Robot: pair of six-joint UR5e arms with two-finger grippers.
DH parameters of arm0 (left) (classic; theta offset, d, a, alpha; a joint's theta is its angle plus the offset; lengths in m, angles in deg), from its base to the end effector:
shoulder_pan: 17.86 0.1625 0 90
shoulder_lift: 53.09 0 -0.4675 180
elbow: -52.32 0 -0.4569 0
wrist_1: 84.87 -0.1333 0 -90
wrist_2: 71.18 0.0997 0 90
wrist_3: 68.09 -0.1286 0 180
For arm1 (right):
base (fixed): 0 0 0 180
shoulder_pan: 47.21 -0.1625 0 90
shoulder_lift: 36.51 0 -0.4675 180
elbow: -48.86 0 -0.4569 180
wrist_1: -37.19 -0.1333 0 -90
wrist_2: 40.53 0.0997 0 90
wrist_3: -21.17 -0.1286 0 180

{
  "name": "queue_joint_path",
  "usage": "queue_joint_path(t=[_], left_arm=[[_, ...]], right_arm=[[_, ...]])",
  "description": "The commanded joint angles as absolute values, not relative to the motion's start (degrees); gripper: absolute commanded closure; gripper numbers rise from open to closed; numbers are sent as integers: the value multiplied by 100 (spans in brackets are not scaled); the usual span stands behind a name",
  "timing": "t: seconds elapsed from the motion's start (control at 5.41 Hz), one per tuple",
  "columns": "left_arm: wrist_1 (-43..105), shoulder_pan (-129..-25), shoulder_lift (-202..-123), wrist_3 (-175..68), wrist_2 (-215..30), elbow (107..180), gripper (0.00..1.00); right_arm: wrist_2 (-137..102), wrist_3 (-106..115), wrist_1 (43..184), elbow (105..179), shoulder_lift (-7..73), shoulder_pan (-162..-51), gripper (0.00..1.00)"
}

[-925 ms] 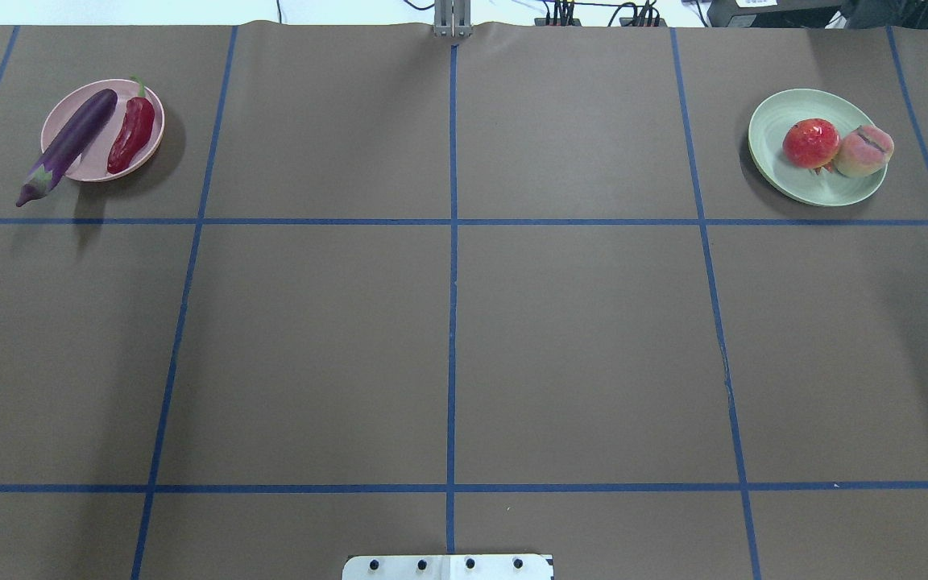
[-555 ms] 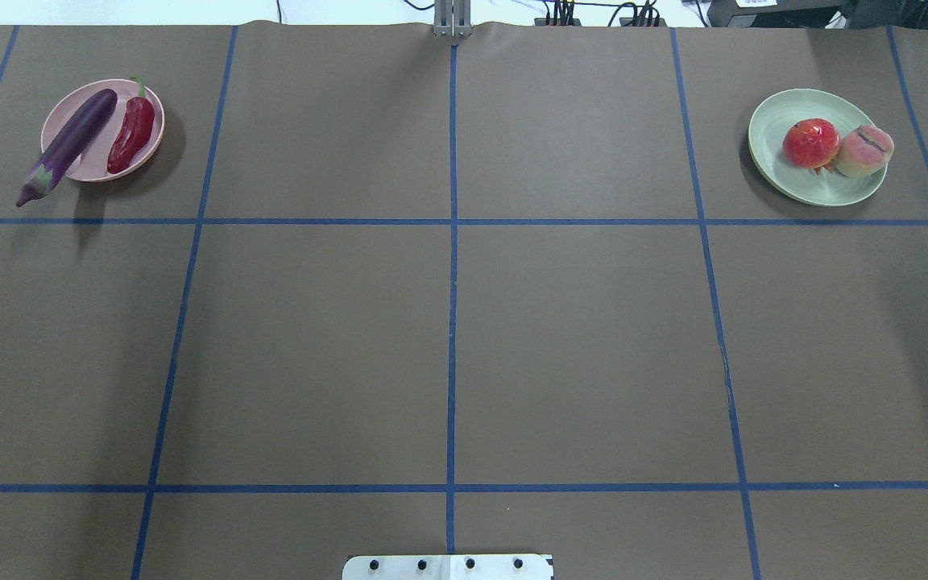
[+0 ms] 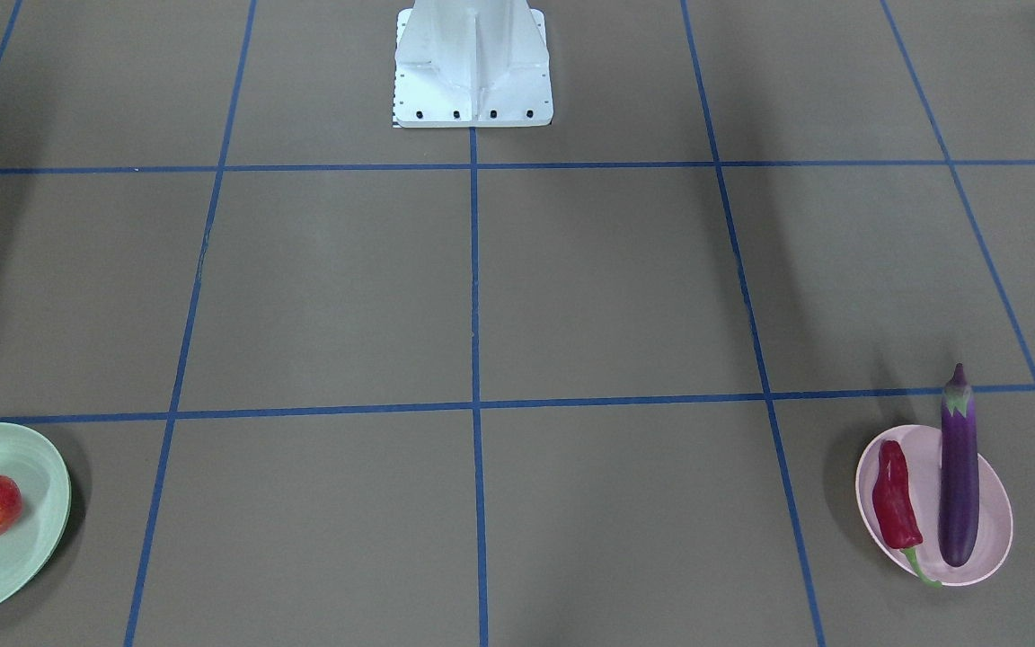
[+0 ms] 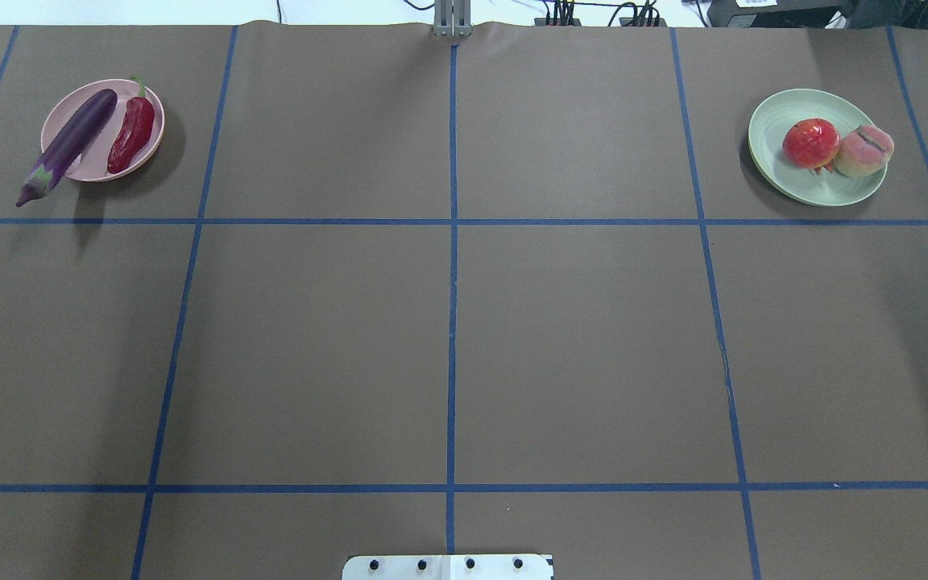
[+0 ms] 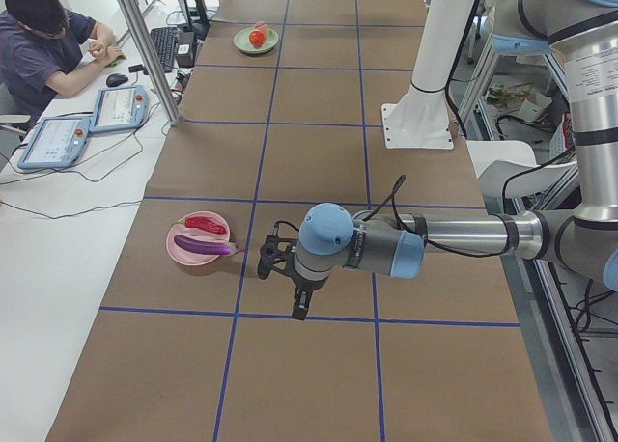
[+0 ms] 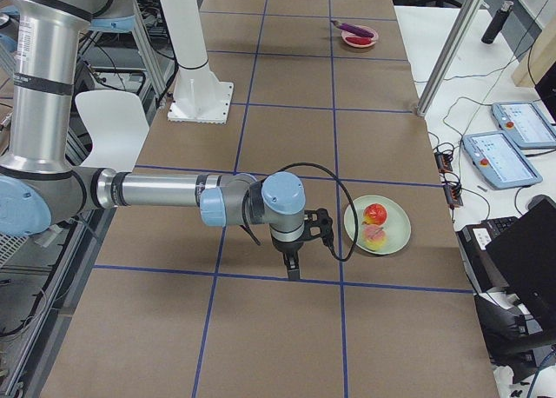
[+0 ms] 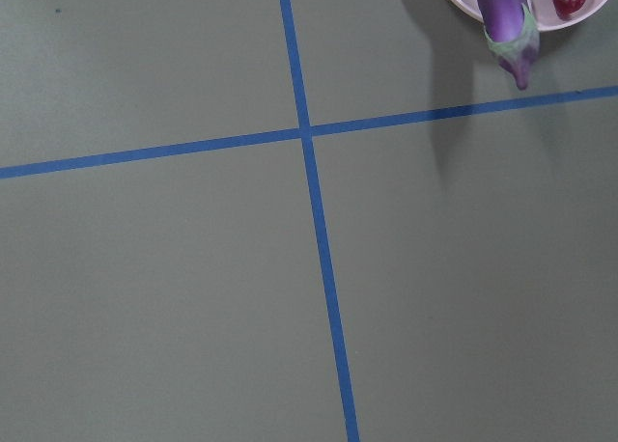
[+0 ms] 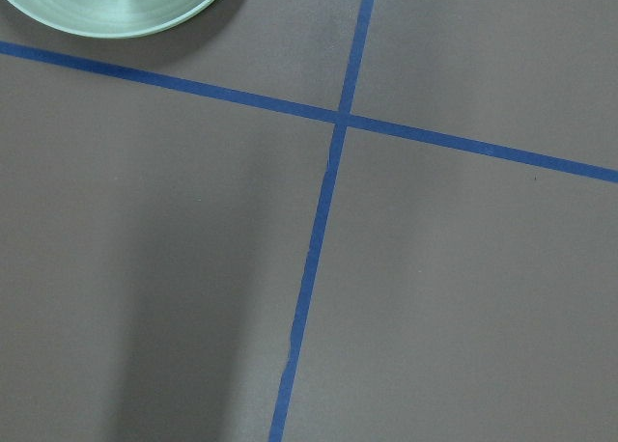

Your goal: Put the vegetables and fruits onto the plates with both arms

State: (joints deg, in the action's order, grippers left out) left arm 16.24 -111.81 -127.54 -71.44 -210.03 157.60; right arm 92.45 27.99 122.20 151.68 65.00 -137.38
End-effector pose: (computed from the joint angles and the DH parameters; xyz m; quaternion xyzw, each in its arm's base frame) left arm -0.0671 -0.4418 0.6794 0.1120 0.4053 0.0343 0.9066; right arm 0.0470 -0.4728 0.6927 0.0733 -0.3620 -0.0740 0.9263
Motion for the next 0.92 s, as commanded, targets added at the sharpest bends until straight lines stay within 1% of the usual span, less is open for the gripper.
queue_joint_path(t=[0.0,0.74], left_arm=[[1621,-11182,-12753,-7134,-21005,15770,0],[1621,-11182,-12753,-7134,-21066,15779,0]], right_arm=[[9245,2793,12218,15152,6526,-13738,0],[9253,2793,12200,15161,6588,-13738,0]])
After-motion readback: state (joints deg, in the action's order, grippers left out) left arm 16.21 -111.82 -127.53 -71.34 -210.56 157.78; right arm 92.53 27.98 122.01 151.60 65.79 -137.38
